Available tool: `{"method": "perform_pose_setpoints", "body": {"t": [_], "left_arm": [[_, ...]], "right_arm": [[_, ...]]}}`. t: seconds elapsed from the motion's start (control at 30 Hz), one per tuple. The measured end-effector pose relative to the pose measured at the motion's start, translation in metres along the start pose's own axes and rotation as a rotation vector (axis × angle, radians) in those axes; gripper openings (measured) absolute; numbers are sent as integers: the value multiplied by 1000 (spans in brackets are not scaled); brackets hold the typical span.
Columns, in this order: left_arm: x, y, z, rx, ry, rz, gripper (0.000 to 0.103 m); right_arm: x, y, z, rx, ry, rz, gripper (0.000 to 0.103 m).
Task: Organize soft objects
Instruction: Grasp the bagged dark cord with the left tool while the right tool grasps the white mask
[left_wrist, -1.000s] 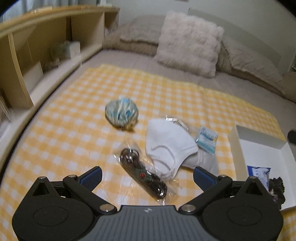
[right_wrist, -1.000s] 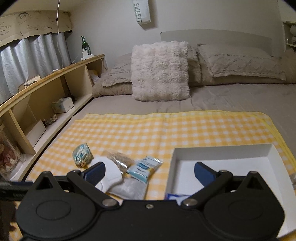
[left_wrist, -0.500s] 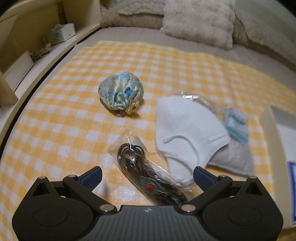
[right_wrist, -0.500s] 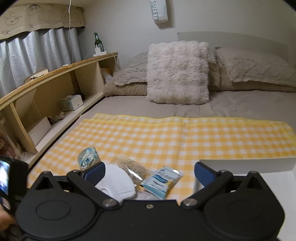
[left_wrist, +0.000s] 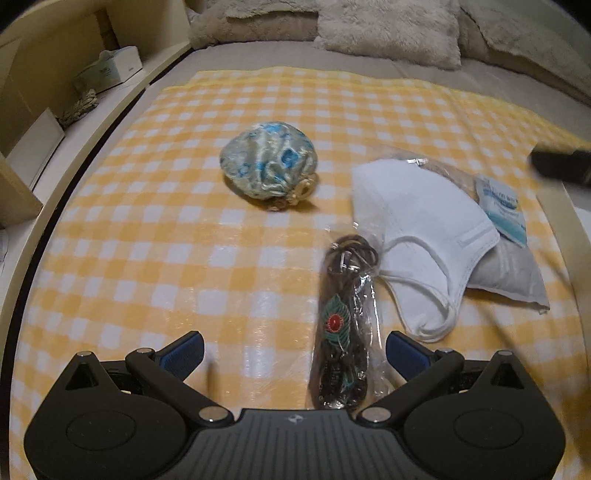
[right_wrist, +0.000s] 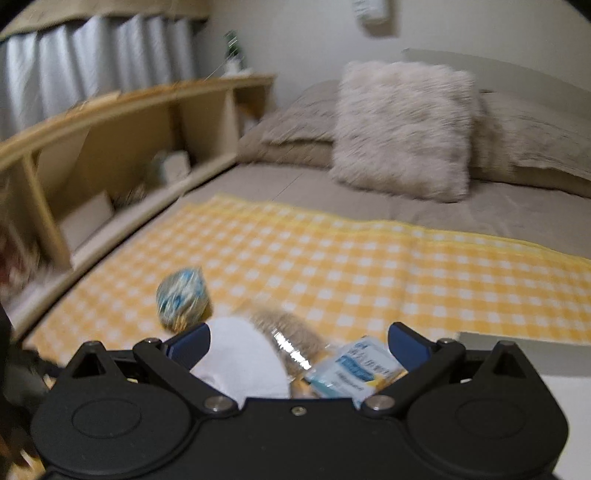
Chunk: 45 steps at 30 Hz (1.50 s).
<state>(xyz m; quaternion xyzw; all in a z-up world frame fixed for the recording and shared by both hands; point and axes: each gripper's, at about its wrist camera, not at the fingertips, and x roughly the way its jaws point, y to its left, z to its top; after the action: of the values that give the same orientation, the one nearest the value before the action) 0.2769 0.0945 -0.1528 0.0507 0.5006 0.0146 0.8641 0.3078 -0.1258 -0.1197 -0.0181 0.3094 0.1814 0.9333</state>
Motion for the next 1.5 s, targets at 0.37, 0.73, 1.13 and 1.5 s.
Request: {"method": "perform_pose_setpoints", "body": {"t": [0.37, 0.73, 1.13, 1.5], "left_arm": [[9, -2, 9, -2, 8, -149, 63], [18, -6, 12, 41, 32, -147, 32], [2, 15, 9, -62, 11, -123, 21], [-42, 23, 9, -161, -91, -129, 21]], "right_arm": [[63, 30, -19, -149, 169, 137, 85], [87, 45, -44, -321, 265, 145, 75], [73, 47, -32, -336, 260, 141, 35], [26, 33, -8, -230, 162, 134, 28]]}}
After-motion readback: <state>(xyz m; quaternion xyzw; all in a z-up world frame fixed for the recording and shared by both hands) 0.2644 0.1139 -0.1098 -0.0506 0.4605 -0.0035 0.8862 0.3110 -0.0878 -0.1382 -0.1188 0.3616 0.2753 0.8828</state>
